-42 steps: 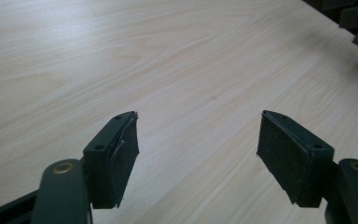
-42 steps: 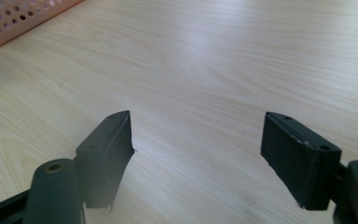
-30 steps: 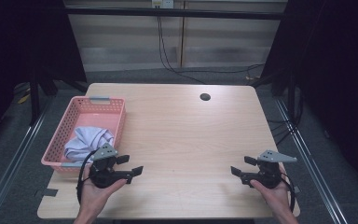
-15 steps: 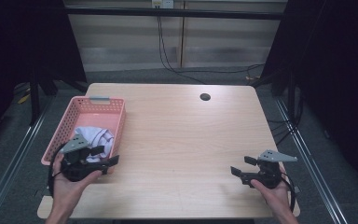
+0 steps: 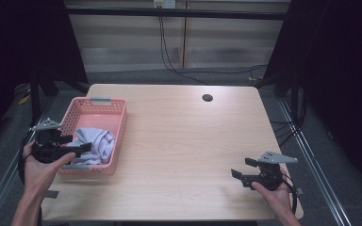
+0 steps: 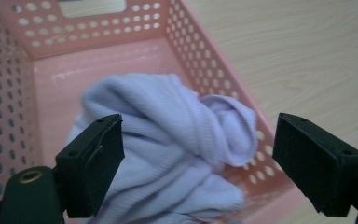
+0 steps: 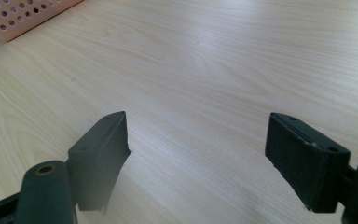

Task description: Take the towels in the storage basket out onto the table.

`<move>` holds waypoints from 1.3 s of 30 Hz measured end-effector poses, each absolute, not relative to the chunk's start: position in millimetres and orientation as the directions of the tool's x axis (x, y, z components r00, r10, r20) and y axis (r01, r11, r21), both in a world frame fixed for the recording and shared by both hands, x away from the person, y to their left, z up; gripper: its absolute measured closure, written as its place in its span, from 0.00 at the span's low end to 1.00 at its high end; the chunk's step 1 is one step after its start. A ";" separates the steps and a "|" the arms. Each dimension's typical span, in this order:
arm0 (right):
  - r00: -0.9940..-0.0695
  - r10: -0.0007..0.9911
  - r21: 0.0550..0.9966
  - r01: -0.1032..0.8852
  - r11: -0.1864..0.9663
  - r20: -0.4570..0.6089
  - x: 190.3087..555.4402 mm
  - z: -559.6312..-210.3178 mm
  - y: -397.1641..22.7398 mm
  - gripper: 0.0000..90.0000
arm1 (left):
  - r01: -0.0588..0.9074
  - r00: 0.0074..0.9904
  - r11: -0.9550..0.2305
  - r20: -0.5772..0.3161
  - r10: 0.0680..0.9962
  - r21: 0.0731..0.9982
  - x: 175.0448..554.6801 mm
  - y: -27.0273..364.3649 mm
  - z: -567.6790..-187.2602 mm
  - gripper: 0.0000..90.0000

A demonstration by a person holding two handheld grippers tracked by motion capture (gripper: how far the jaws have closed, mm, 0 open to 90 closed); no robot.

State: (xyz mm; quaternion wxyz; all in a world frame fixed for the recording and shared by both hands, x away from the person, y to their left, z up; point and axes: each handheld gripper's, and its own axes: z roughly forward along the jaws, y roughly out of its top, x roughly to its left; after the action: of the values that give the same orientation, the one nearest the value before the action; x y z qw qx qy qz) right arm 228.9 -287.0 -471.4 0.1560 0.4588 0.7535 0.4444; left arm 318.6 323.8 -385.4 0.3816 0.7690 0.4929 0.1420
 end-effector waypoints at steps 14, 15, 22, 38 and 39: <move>-0.541 0.820 0.816 0.550 0.178 0.187 229.6 -472.1 -285.7 0.29 | 0.776 0.478 -0.324 -0.169 0.862 0.542 371.1 322.4 -427.3 0.18; -0.549 0.815 0.810 0.555 0.189 0.186 230.0 -473.2 -284.9 0.29 | 0.788 0.481 -0.336 -0.177 0.858 0.516 377.3 319.6 -432.7 0.17; -0.555 0.811 0.809 0.555 0.194 0.187 229.6 -472.8 -283.2 0.29 | 0.813 0.520 -0.455 -0.101 0.848 0.362 390.5 302.8 -448.7 0.00; -0.573 0.795 0.798 0.566 0.207 0.200 230.5 -474.4 -280.6 0.29 | 0.861 0.497 -0.481 -0.071 0.865 0.162 417.1 290.0 -466.7 0.00; -0.573 0.794 0.798 0.567 0.207 0.201 230.1 -474.2 -280.3 0.29 | 0.859 0.502 -0.487 -0.074 0.862 0.160 417.1 289.5 -466.7 0.00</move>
State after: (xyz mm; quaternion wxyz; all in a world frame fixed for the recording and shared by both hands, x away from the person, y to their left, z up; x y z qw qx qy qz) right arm 230.1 -280.3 -474.2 0.1275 0.4439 0.7664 0.4465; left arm 417.1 289.5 -466.7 0.0880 0.8621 0.4989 0.0080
